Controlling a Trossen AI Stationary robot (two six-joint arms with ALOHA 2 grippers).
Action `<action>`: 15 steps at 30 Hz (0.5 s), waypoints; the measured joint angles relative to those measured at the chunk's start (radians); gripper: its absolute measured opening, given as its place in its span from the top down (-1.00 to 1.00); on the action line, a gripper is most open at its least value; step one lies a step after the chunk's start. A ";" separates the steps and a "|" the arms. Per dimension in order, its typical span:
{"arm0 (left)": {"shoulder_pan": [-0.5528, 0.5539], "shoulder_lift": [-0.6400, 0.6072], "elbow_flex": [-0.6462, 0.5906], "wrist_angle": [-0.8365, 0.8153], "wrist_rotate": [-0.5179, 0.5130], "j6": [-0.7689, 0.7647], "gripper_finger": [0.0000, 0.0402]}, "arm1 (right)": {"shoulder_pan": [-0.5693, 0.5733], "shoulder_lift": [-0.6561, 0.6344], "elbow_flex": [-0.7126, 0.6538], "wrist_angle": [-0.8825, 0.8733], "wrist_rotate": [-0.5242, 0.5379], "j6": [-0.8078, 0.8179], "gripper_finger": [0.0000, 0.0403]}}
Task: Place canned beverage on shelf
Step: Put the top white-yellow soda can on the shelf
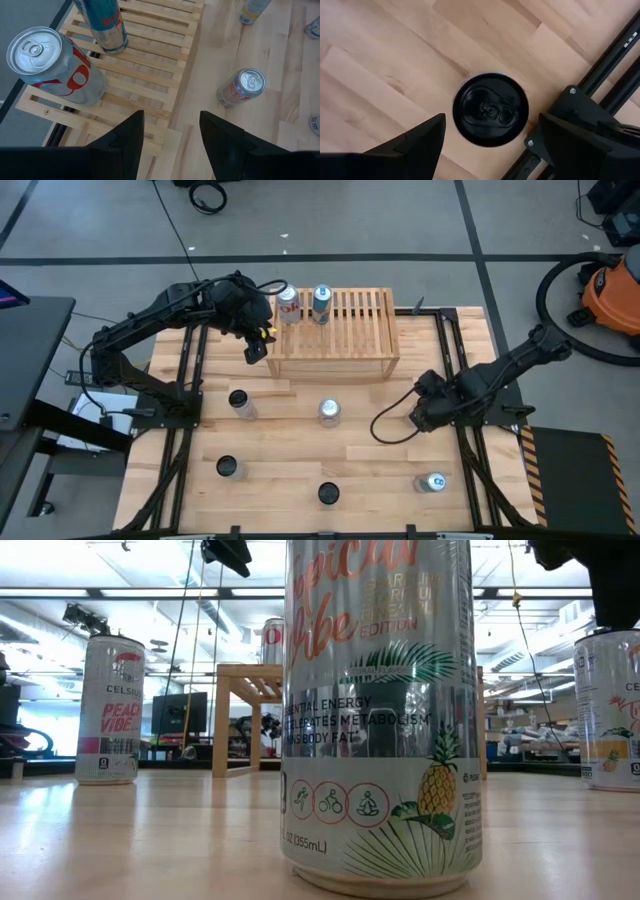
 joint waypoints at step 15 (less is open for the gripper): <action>0.000 0.000 0.000 0.001 0.000 -0.003 0.04 | 0.004 0.000 -0.122 0.118 0.023 0.021 -0.62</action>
